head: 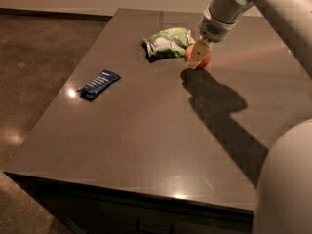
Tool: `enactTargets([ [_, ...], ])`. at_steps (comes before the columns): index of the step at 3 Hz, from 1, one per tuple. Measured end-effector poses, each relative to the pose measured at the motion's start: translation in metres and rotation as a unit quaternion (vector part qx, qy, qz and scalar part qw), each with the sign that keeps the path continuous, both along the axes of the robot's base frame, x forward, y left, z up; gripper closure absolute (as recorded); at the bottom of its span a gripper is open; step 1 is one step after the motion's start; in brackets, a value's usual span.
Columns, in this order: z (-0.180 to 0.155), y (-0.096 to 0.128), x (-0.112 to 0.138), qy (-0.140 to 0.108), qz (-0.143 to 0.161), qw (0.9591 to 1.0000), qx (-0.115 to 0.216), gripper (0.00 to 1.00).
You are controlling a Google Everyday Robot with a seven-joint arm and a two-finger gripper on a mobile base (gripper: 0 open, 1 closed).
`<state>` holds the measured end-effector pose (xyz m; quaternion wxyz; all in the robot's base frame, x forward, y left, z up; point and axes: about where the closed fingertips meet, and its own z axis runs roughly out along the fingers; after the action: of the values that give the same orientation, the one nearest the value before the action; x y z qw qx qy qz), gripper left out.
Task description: Move apple near green jalapeno chip bag
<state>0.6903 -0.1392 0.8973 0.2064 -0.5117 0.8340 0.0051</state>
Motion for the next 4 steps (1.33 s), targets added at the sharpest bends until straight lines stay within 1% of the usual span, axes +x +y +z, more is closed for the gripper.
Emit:
enactTargets([
  [1,-0.008,0.006,0.015,-0.004,-0.003,1.0,0.004,1.0],
  [2,-0.016,0.015,0.025,-0.004,0.001,1.0,0.007,1.0],
  [3,-0.02,0.022,0.032,-0.006,0.002,0.9999,0.012,0.87],
  [4,-0.022,0.027,0.037,-0.009,0.002,0.9998,0.016,0.64],
])
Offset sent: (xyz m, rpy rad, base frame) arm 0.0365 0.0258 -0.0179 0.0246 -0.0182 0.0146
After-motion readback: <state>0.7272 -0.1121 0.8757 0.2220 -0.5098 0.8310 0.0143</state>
